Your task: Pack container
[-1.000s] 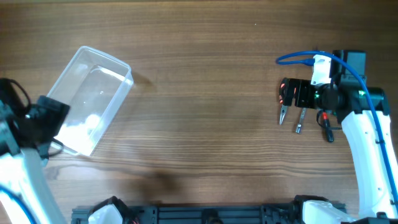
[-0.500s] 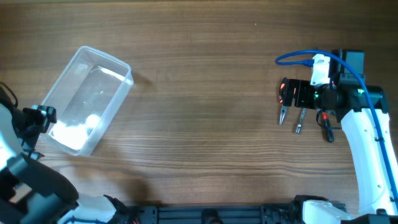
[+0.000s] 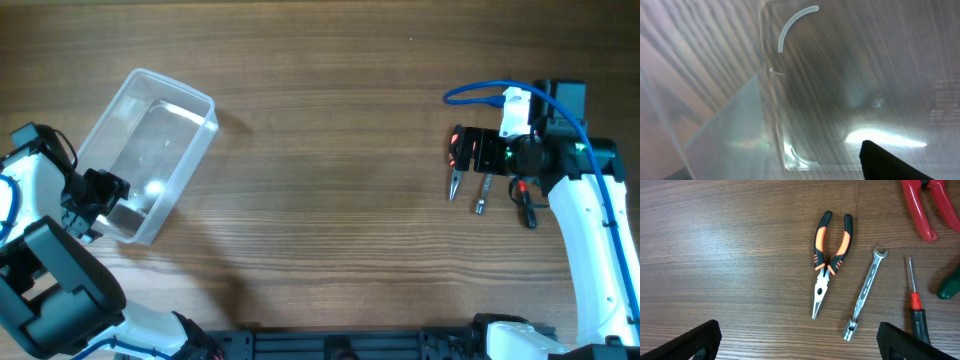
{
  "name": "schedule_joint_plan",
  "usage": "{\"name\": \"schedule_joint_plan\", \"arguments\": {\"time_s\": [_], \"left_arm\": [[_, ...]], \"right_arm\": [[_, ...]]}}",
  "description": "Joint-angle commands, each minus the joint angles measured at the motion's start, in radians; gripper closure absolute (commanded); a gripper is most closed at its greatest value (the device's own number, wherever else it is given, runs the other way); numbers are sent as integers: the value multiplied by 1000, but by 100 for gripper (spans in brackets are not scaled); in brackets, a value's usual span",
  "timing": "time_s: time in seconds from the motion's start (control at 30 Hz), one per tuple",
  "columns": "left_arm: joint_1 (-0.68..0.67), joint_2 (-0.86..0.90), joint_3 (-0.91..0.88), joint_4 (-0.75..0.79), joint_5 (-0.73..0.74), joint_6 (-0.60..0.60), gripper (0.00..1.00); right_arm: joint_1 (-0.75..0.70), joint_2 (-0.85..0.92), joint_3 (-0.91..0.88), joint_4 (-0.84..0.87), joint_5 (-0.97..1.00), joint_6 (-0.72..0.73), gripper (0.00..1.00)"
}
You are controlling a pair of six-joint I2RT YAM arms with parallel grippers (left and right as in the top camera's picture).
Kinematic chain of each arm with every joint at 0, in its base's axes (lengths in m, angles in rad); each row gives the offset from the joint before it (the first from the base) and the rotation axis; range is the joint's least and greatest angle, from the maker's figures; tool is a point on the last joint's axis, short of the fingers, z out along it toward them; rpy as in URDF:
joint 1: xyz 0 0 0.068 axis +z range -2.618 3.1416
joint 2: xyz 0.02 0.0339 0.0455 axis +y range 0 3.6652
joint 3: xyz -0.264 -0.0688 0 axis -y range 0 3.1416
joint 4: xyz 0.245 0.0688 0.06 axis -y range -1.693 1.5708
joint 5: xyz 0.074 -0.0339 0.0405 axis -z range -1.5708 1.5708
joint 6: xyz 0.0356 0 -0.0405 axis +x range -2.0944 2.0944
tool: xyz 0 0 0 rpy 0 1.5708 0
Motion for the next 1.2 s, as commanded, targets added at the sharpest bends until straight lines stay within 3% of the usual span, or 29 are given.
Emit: {"name": "schedule_joint_plan", "arguments": {"time_s": [0.0,0.17,0.47,0.57,0.67,1.0,1.17], "left_arm": [[-5,5,-8,4,14,19,22],[-5,5,-8,2,14,19,28],[-5,5,-8,-11,15,19,57],[-5,5,-8,-18,15,19,82],[-5,5,-8,-22,15,19,93],[-7,2,5,-14,87,21,96],[-90,-60,64,-16,127,107,96]], "right_arm": [[3,8,24,-2,19,-3,0],[3,8,24,-2,19,-3,0],[3,8,24,-4,19,-3,0],[3,8,24,-4,19,-3,0],[3,8,24,-4,19,-2,0],[3,8,24,-4,19,-3,0],[3,6,24,3,19,-2,0]]}}
